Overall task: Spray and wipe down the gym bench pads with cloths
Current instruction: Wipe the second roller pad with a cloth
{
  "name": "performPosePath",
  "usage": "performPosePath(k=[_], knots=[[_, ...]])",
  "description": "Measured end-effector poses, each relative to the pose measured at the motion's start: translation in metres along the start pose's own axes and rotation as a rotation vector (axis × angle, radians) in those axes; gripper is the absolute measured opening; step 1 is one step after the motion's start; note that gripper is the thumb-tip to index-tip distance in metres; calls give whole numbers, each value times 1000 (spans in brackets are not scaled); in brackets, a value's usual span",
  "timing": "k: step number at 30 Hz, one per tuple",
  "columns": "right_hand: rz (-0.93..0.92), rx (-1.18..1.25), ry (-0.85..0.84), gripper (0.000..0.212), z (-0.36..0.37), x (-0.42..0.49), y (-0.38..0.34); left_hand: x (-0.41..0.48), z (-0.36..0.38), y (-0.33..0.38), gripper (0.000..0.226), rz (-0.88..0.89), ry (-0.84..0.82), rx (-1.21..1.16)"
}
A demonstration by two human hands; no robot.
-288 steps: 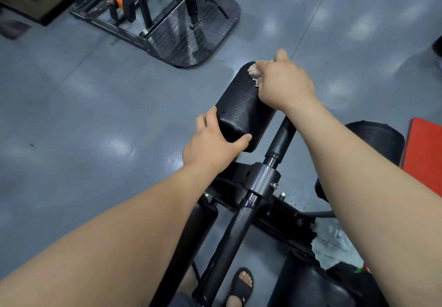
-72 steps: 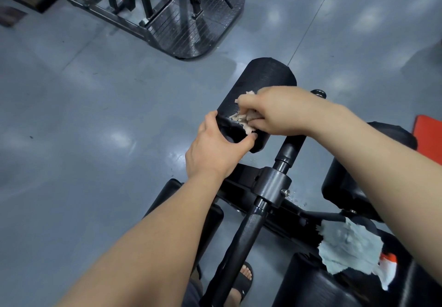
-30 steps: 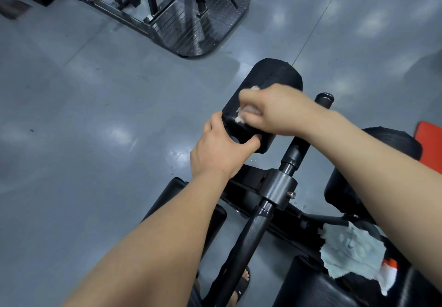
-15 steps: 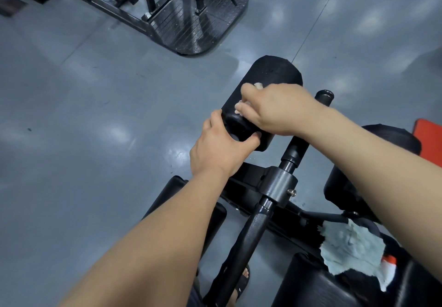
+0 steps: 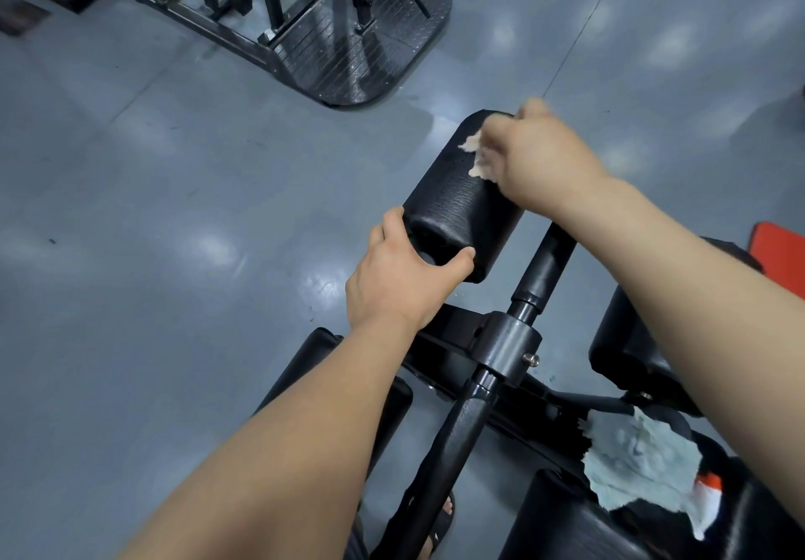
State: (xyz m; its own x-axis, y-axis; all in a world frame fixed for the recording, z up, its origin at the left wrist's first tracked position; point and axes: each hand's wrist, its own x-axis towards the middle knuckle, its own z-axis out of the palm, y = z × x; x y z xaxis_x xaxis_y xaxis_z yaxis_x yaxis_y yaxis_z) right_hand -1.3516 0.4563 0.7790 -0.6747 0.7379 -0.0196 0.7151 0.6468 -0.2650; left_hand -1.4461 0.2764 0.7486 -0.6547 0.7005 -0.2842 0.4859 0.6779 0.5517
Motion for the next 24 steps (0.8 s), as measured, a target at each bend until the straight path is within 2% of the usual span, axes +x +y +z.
performPosePath(k=[3, 6, 8, 12, 16, 24], knots=[[-181, 49, -87, 23, 6, -10, -12, 1, 1, 1, 88, -4, 2, 8], [-238, 34, -84, 19, 3, -3, -8, 1, 1, 1, 87, -7, 4, 6], [-186, -28, -34, 20, 1, 10, 3, 0, 1, 1, 86, -7, 6, -1], [16, -117, 52, 40, -2, 37, 24, -1, 0, 1, 86, -6, 0, -14], [70, -110, -24, 44, -3, 47, 22, -1, 0, 0, 87, -2, 1, -11], [129, -15, -54, 40, -14, 27, 37, -1, 0, 0, 99, 3, -6, 2]])
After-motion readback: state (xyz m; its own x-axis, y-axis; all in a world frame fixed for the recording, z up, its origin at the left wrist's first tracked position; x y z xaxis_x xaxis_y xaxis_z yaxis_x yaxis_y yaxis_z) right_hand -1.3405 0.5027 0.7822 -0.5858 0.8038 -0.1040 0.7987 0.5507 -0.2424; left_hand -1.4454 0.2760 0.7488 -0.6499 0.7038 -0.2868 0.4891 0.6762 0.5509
